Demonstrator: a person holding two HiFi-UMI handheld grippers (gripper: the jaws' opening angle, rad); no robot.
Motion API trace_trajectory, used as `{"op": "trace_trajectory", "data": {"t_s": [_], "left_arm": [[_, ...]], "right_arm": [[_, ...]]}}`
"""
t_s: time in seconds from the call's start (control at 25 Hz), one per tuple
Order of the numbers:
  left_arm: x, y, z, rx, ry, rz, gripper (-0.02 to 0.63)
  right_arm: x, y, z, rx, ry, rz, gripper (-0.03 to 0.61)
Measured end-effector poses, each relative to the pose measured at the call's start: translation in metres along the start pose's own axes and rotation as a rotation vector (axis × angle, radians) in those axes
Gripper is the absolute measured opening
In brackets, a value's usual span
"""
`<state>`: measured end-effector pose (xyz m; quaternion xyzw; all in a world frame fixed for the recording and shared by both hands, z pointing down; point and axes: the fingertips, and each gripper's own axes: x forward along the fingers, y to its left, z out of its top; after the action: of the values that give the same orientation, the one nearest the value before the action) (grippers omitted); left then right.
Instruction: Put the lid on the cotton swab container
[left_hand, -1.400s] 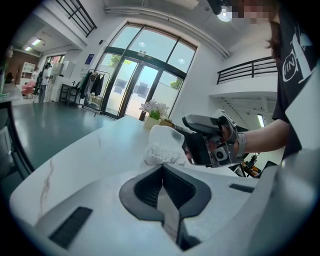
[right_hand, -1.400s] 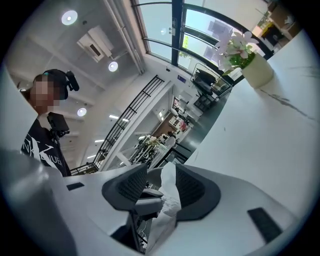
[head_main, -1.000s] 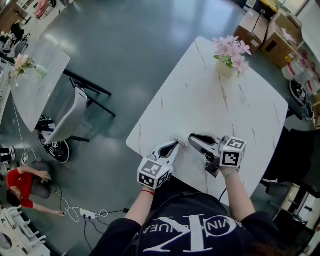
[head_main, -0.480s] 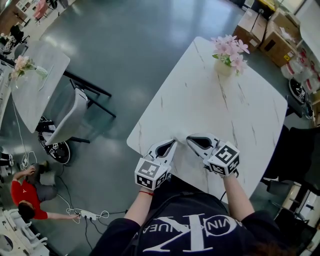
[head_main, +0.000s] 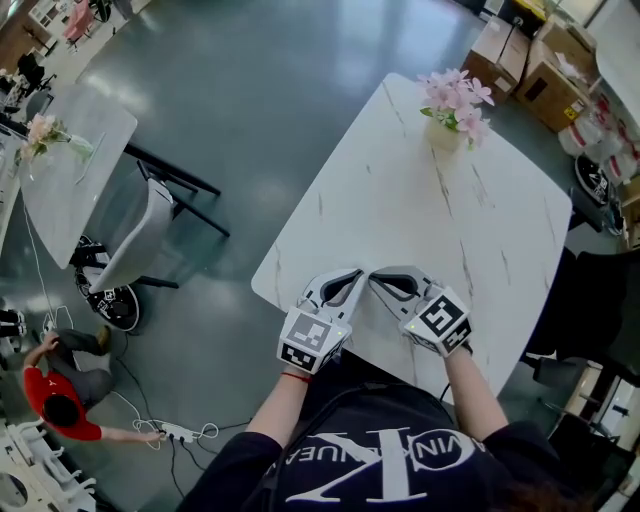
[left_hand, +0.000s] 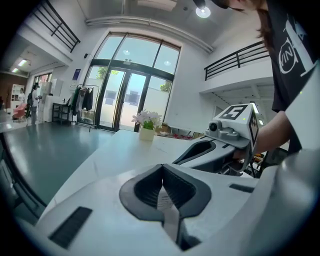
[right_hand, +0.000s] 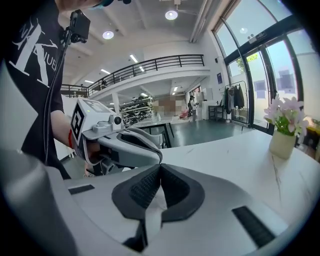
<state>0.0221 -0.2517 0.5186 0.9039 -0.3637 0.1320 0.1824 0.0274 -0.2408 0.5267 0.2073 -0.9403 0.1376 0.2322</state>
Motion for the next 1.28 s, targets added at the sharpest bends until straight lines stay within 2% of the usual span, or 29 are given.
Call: {"op": "trace_trajectory", "data": {"t_s": [0.24, 0.6, 0.84, 0.92, 1.08, 1.2, 1.28], "left_arm": [[0.0011, -0.0027, -0.0008, 0.083, 0.032, 0.0, 0.008], [0.0007, -0.0029, -0.0033, 0.098, 0.024, -0.003, 0.008], [0.0, -0.0039, -0.0034, 0.13, 0.025, -0.004, 0.008], [0.0003, -0.0038, -0.0035, 0.136, 0.023, -0.007, 0.008], [0.0003, -0.0032, -0.0036, 0.112, 0.007, -0.019, 0.008], [0.0009, -0.0064, -0.0027, 0.06, -0.015, -0.056, 0.008], [0.0015, -0.0064, -0.0014, 0.03, -0.026, -0.065, 0.008]], "right_arm": [[-0.0004, 0.0002, 0.0006, -0.013, 0.007, -0.006, 0.004], [0.0013, 0.0018, -0.0006, -0.063, 0.037, -0.02, 0.005], [0.0031, 0.0064, -0.001, -0.187, 0.096, -0.043, 0.003], [0.0034, 0.0064, -0.0014, -0.201, 0.107, -0.044, 0.003], [0.0033, 0.0051, -0.0016, -0.174, 0.091, -0.045, 0.003], [0.0019, 0.0042, -0.0009, -0.144, 0.066, -0.047, 0.003], [0.0017, 0.0044, -0.0004, -0.163, 0.064, -0.061, 0.003]]}}
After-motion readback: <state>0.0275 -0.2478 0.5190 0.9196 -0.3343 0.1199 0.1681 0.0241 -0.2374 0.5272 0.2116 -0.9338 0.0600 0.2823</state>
